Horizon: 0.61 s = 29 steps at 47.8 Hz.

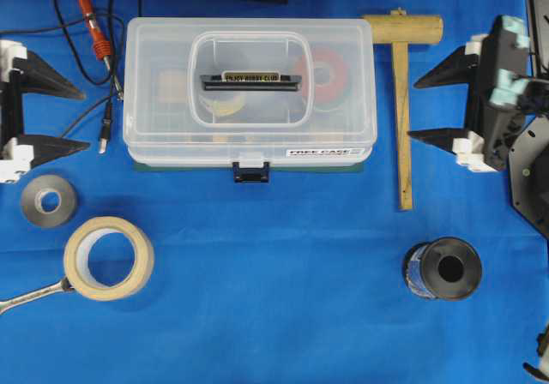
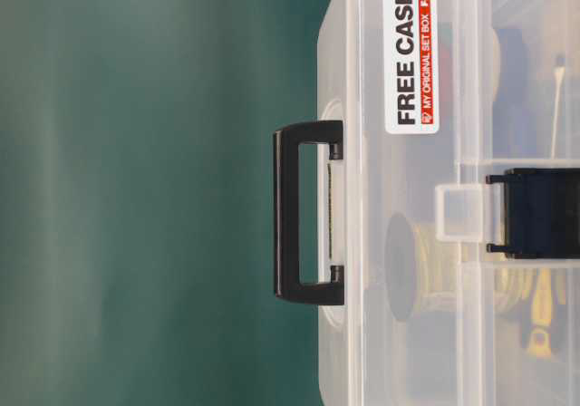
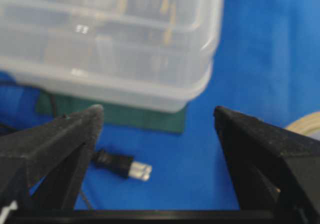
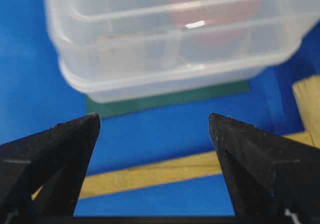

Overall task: Open the tool box with both arms.
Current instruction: 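Move both grippers inward to the left and right edges of the clear lid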

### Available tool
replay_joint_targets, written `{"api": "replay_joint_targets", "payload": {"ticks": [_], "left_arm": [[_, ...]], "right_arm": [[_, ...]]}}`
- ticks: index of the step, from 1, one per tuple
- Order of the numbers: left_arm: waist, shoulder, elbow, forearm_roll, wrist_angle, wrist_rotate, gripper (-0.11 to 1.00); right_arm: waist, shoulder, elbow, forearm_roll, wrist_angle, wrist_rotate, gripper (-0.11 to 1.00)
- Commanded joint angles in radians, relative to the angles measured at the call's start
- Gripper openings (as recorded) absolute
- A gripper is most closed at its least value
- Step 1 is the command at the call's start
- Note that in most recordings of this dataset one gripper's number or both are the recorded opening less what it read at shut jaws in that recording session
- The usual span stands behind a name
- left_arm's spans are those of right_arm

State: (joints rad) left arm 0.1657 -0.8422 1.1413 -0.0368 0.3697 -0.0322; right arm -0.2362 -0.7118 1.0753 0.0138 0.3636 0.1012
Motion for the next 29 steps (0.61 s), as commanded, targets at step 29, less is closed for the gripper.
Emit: {"api": "replay_joint_targets", "payload": {"ticks": [29], "left_arm": [[0.063, 0.333, -0.121, 0.003, -0.100, 0.114, 0.93]], "right_arm": [[-0.034, 0.299, -0.176, -0.032, -0.002, -0.017, 0.87]]}}
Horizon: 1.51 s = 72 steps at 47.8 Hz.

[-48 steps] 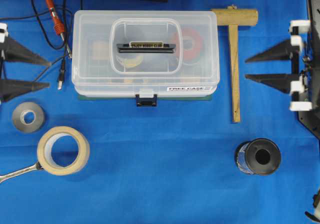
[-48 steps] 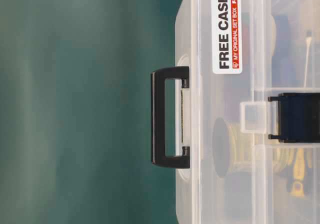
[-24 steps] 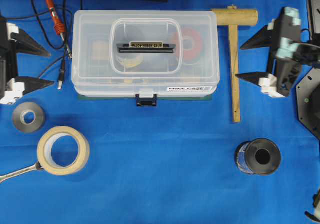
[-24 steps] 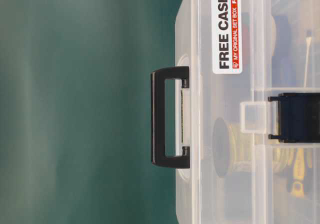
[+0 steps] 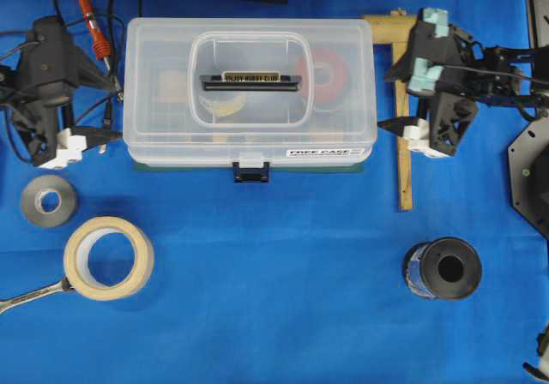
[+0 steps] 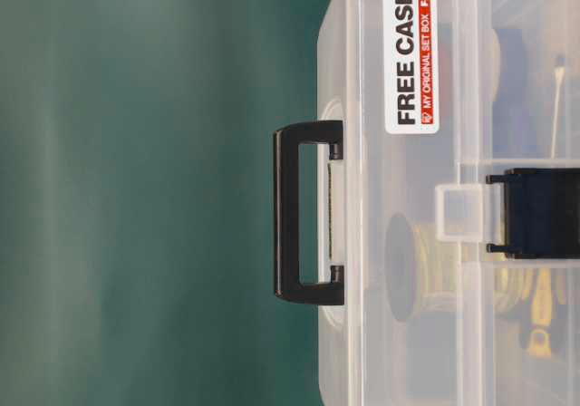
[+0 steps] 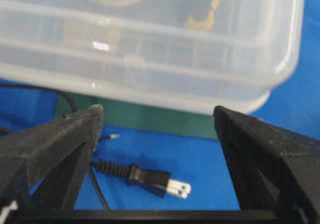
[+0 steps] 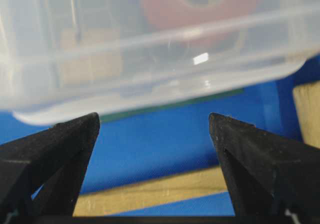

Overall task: Open the tool box with both arms.
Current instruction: 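Move both grippers inward to the left and right edges of the clear lid, then grip the lid edges with both grippers and lift it up and back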

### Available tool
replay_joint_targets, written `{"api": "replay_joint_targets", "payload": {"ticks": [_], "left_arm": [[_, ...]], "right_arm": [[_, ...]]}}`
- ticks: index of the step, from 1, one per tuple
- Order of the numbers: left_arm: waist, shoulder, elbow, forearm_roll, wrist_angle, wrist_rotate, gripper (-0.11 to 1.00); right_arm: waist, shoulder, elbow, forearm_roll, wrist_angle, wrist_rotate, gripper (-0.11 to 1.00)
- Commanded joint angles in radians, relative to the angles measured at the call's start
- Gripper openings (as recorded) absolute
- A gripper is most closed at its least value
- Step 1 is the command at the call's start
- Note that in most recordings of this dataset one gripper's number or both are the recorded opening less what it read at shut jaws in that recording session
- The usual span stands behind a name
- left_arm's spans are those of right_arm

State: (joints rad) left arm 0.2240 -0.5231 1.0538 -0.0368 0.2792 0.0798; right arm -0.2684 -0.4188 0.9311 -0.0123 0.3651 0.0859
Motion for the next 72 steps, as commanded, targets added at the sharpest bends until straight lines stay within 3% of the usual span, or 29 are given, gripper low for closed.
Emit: {"api": "replay_joint_targets", "payload": {"ticks": [1, 24, 53, 72], "left_arm": [[0.005, 0.018, -0.035, 0.002, -0.009, 0.002, 0.93], [0.005, 0.034, -0.057, 0.002, -0.017, -0.002, 0.93], [0.049, -0.146, -0.054, 0.002, -0.017, -0.003, 0.93], [0.127, -0.161, -0.052, 0.002, -0.064, -0.002, 0.93]], "right_arm": [[-0.002, 0.009, -0.035, -0.006, -0.003, -0.002, 0.87], [0.000, 0.017, -0.071, -0.006, 0.000, 0.003, 0.87], [-0.002, -0.101, -0.095, -0.009, 0.011, 0.006, 0.87], [-0.067, -0.143, -0.097, -0.028, -0.028, 0.011, 0.87]]}}
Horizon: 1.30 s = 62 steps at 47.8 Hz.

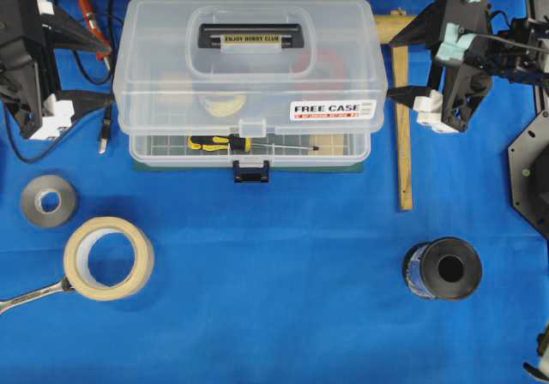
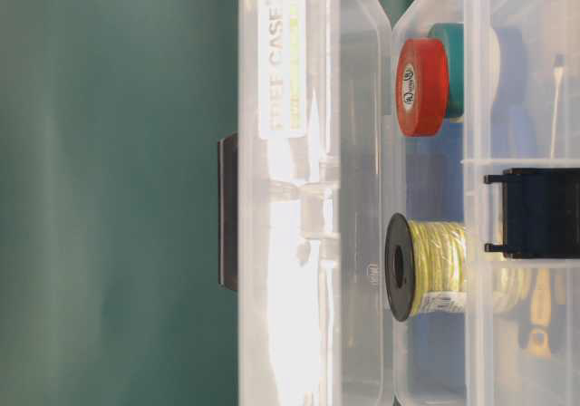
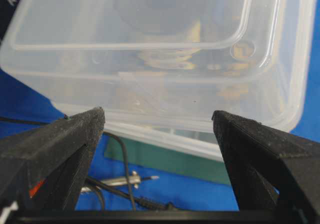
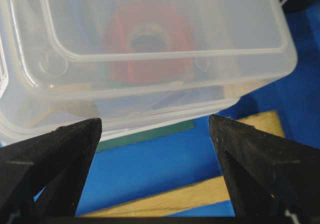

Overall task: Open the tool box with both arms.
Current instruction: 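Grip the lid edges with both grippers and lift it up and back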

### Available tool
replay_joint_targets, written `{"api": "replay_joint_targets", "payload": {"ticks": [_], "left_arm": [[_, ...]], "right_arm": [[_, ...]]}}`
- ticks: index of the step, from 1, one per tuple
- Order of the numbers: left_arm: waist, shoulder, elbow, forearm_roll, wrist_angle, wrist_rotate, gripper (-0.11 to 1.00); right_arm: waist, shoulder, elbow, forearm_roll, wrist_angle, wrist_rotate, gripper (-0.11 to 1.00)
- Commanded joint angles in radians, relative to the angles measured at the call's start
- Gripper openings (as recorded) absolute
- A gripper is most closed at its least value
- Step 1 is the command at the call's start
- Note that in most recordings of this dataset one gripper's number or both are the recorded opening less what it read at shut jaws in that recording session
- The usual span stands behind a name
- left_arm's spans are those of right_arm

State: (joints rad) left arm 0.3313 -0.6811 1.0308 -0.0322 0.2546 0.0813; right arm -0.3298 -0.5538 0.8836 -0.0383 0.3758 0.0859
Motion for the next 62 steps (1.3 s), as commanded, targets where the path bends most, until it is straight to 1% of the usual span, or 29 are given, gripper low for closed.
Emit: {"api": "replay_joint_targets", "payload": {"ticks": [1, 15, 27, 43, 53, 62], "left_arm": [[0.025, -0.005, -0.029, -0.003, -0.044, -0.002, 0.93], [0.080, -0.014, -0.029, -0.003, -0.066, 0.000, 0.93], [0.135, -0.012, -0.029, -0.003, -0.100, 0.000, 0.93], [0.253, -0.003, -0.032, -0.003, -0.146, 0.002, 0.93], [0.305, -0.003, -0.032, -0.003, -0.189, 0.002, 0.93], [0.351, -0.005, -0.032, -0.003, -0.193, 0.003, 0.93]], "right_arm": [[-0.009, -0.008, -0.049, -0.002, -0.043, 0.011, 0.87], [-0.052, -0.008, -0.052, -0.008, -0.081, 0.011, 0.87], [-0.123, -0.008, -0.054, -0.009, -0.104, 0.009, 0.87], [-0.198, -0.005, -0.057, -0.009, -0.152, 0.008, 0.87], [-0.267, 0.015, -0.063, -0.009, -0.167, 0.008, 0.87], [-0.311, 0.021, -0.064, -0.009, -0.187, 0.008, 0.87]]}}
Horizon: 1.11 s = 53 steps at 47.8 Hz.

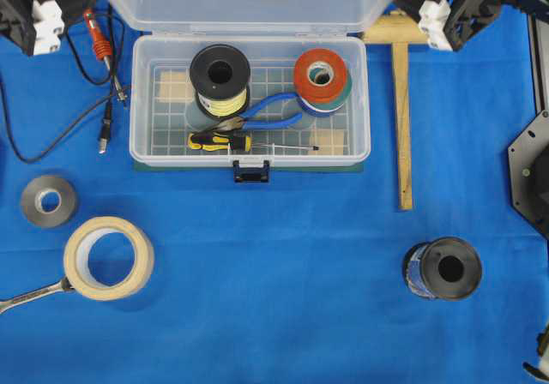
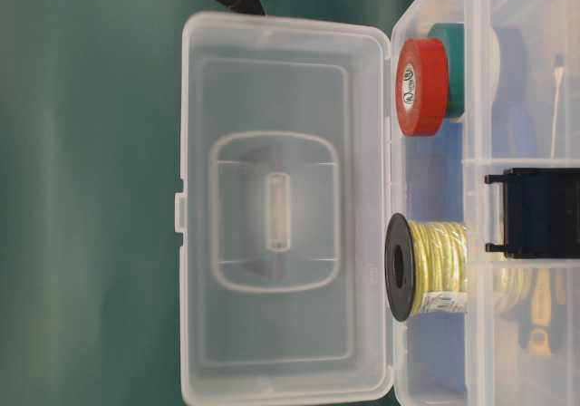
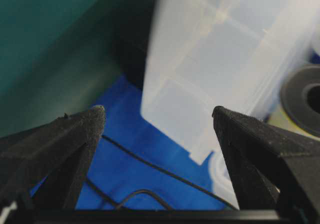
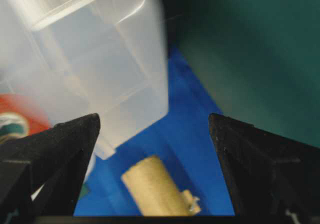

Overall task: Open the tool box with both arms.
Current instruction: 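Grip the lid edges with both grippers and lift it up and back, then release the opened lid and raise both grippers away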

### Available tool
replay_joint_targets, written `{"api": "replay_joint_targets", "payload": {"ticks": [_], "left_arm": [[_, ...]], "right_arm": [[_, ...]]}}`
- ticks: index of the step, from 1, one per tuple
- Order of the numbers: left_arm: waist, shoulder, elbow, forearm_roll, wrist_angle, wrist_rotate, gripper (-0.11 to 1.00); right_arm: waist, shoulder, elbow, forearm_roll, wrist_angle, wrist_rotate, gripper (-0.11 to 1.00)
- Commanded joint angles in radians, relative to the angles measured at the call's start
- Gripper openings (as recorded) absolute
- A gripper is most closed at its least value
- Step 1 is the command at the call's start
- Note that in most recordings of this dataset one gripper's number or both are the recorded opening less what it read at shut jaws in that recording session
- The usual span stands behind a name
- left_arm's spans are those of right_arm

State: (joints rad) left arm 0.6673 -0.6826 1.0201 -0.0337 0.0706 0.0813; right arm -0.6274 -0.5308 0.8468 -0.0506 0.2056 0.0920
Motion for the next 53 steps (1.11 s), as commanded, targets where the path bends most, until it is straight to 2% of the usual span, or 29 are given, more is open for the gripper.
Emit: {"api": "replay_joint_targets", "payload": {"ticks": [1, 13, 29, 43, 53], "left_arm": [[0.020, -0.003, -0.021, -0.002, -0.009, 0.003, 0.93], [0.038, -0.021, -0.017, -0.002, -0.009, 0.043, 0.92], [0.038, -0.018, -0.015, -0.003, -0.008, 0.037, 0.92], [0.026, -0.026, -0.011, -0.006, 0.000, 0.032, 0.92], [-0.078, -0.038, -0.006, -0.008, 0.020, 0.029, 0.92]], "right_arm": [[-0.018, -0.002, -0.028, 0.005, -0.018, 0.002, 0.87], [-0.089, -0.009, -0.023, 0.003, -0.015, 0.002, 0.87], [-0.089, -0.009, -0.018, 0.005, -0.015, 0.006, 0.87], [-0.057, -0.009, -0.018, 0.006, -0.012, 0.009, 0.87], [0.031, -0.031, -0.005, 0.011, 0.003, 0.011, 0.87]]}}
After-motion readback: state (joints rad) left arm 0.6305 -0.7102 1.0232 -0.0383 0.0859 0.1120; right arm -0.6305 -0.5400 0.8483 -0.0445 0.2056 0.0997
